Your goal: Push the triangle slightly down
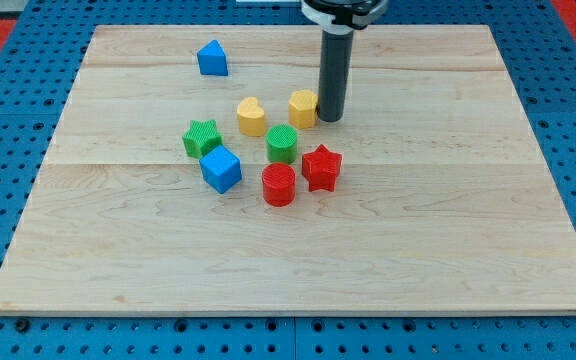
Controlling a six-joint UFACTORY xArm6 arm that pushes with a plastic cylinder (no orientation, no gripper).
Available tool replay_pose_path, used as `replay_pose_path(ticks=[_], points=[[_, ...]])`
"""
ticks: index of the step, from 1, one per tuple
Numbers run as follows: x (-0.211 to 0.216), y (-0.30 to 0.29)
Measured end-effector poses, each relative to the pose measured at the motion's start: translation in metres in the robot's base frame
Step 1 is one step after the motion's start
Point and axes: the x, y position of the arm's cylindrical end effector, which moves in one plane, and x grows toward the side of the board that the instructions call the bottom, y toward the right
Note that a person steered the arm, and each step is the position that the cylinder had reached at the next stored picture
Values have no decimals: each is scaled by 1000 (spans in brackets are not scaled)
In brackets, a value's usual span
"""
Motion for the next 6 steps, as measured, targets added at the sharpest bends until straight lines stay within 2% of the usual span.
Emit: replay_pose_path(ticks=[1,2,3,5,6], points=[[-31,35],[-104,21],[-171,-18],[-158,-156],[-112,-156]])
